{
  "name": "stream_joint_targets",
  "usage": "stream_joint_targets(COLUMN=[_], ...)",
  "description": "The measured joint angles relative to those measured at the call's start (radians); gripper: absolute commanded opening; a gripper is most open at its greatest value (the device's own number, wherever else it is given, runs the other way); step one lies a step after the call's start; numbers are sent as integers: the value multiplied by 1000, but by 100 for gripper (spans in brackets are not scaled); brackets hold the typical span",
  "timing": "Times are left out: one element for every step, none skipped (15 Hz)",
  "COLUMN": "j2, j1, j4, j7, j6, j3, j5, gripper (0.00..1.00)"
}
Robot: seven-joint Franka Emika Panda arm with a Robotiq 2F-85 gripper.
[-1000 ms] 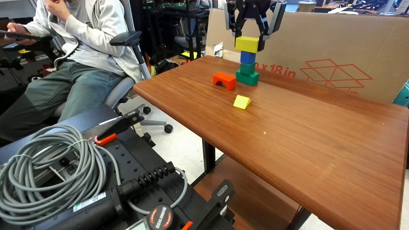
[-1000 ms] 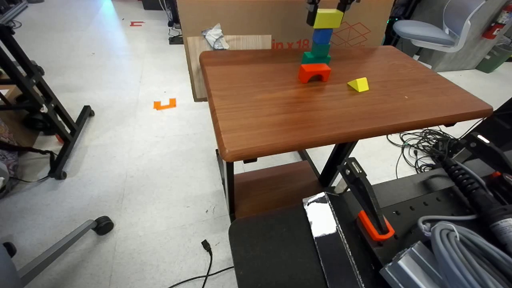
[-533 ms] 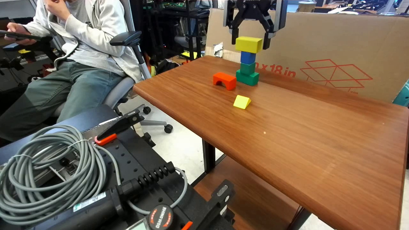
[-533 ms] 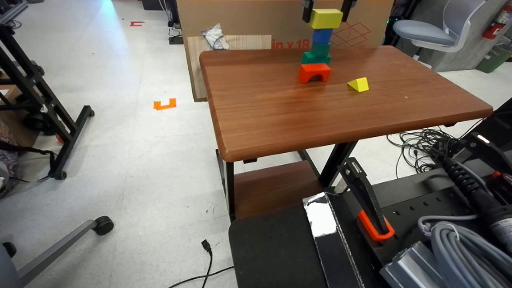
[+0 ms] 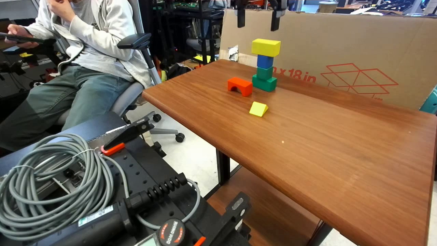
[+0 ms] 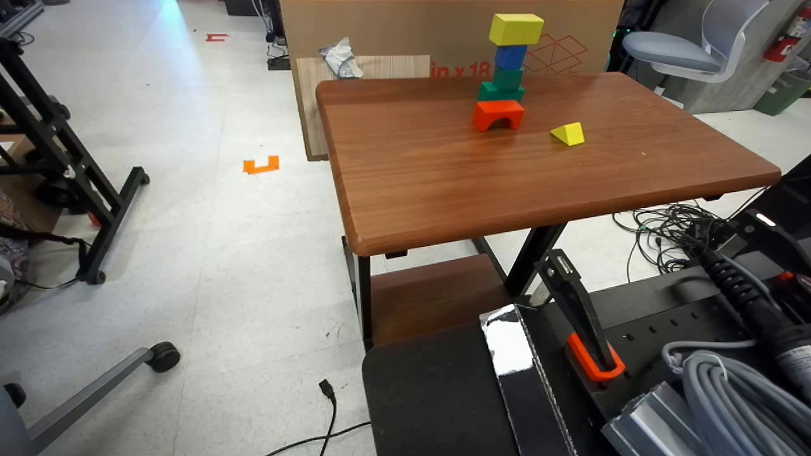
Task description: Pick up the yellow block and put it on top of the green and blue blocks.
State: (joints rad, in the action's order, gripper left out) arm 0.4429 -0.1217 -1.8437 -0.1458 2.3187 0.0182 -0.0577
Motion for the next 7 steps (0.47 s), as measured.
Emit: stream_joint_targets(j2=[-47, -98, -150, -201, -244, -274, -291], j1=[-11, -22, -29, -34, -37, -39, -39], j4=[-32, -68, -104, -141, -173, -199, -215], j7=[-18, -35, -53, -76, -94, -103, -107], j6=[-16, -32, -61, -99, -126, -136, -137], j3=[3, 7, 15, 25, 33, 37, 38], j5=[0, 0, 5, 14, 21, 24, 25], gripper=[100, 100, 100, 100, 100, 100, 100])
